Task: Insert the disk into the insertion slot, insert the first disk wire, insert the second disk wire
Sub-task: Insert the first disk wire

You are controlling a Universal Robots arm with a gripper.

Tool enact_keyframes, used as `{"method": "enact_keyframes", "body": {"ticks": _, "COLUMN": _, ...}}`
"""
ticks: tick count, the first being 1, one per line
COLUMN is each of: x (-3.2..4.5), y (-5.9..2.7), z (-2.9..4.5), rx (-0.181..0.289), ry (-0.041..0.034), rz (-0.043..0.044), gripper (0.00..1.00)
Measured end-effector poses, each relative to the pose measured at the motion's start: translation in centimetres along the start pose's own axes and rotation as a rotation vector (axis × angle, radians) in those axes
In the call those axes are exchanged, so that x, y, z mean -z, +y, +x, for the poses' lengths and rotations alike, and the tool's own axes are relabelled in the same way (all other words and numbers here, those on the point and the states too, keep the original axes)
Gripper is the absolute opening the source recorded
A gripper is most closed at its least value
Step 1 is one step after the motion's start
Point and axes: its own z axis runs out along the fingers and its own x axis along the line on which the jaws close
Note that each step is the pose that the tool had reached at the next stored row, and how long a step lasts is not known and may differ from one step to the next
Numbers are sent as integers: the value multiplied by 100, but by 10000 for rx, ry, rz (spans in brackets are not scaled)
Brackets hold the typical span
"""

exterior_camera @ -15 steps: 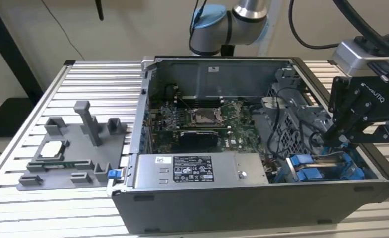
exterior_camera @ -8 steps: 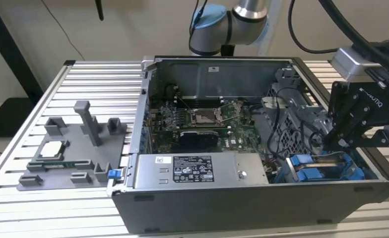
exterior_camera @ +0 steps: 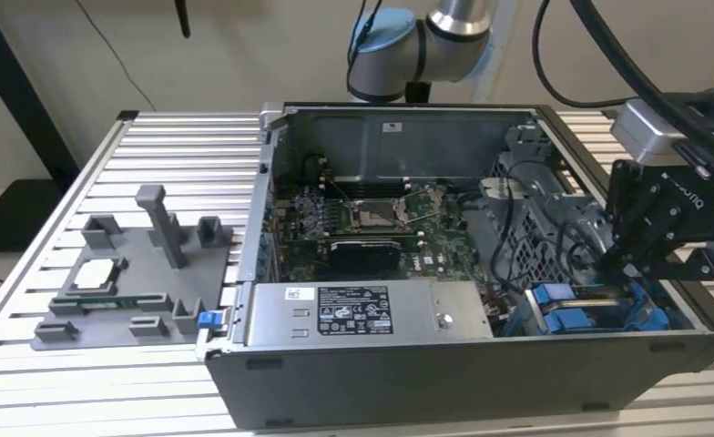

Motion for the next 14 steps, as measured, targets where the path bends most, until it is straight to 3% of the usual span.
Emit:
{"method": "enact_keyframes", "body": {"ticks": 6, "x": -29, "y": -71, "z": 2, "rx": 190, "ry": 20, "rz": -9, "gripper": 0}}
{"method": "enact_keyframes", "body": {"ticks": 14, "x": -76, "y": -81, "z": 2, "rx": 397, "ry": 52, "rz": 14, "gripper": 0}}
